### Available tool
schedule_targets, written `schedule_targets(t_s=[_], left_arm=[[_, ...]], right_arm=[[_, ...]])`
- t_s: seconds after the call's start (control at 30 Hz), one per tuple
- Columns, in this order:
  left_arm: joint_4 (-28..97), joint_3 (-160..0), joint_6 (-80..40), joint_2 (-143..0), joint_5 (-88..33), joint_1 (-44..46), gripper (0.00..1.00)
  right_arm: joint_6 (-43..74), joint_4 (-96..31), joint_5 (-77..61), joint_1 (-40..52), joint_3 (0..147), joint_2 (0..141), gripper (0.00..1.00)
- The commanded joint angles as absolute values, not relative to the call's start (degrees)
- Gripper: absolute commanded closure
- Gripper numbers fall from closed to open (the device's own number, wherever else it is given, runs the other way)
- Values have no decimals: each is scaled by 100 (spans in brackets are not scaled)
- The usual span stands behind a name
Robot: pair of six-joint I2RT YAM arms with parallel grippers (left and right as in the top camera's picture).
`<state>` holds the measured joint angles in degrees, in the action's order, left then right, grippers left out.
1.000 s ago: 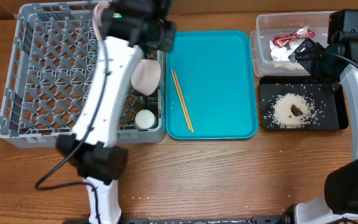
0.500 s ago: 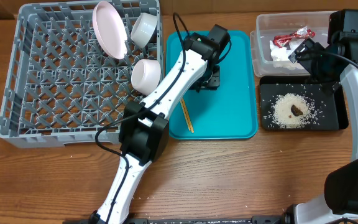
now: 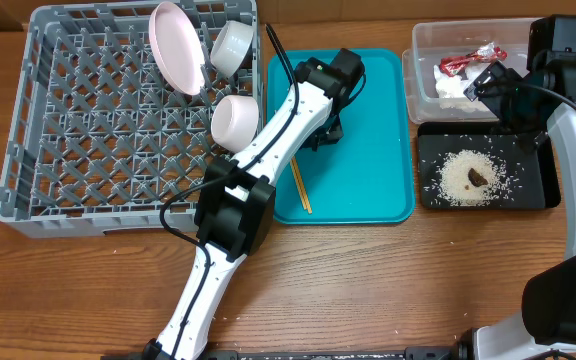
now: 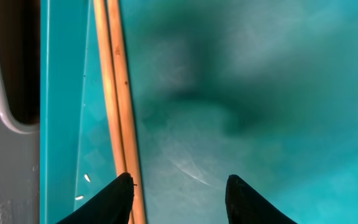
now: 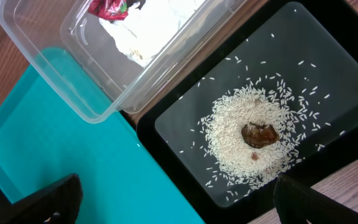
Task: Sort waste into correct bins and load items into the dishwasher
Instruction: 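Reach the left gripper to the chopsticks and grasp one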
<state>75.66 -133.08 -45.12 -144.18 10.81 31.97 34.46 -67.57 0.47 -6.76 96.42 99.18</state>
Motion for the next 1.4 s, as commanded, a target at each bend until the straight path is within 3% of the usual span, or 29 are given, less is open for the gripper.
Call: schedule_targets(t_s=[0.0,0.73,0.77,0.8,0.83,0.97,1.03,1.13,1.23,1.37], left_arm=[[7533,-13235,-4674,-14656,1245,3059,52],[7415,-13235,-4626,-14993,626,3039,52],[7437,-13235,-4626,-14993,484,3046,60],[7472,-13235,-4624,-14993,395,3057,74],[7518,-13235,-4604,-14995,333,3074,80],[7581,-13235,-4499,-15045,309,3155,82],[7550,-13235,-4499,-15071,292,3192,96],[7323,-13262,-4316,-15065,183,3194,96],[7159,-13568,-3273,-14982,-607,3114,96],[7382,-14529,-2311,-14689,-692,2908,96]], right_arm=[[3430,-6742,143,-687,9673,9902,0],[3430,-6742,143,-687,9673,9902,0],[3430,-6742,143,-687,9673,9902,0],[3430,-6742,143,-687,9673,9902,0],[3430,-6742,143,-687,9673,9902,0],[3430,-6742,143,-687,9673,9902,0],[3430,-6742,143,-687,9673,9902,0],[3430,-6742,143,-687,9673,9902,0],[3430,-6742,143,-687,9673,9902,0],[3430,-6742,143,-687,9673,9902,0]])
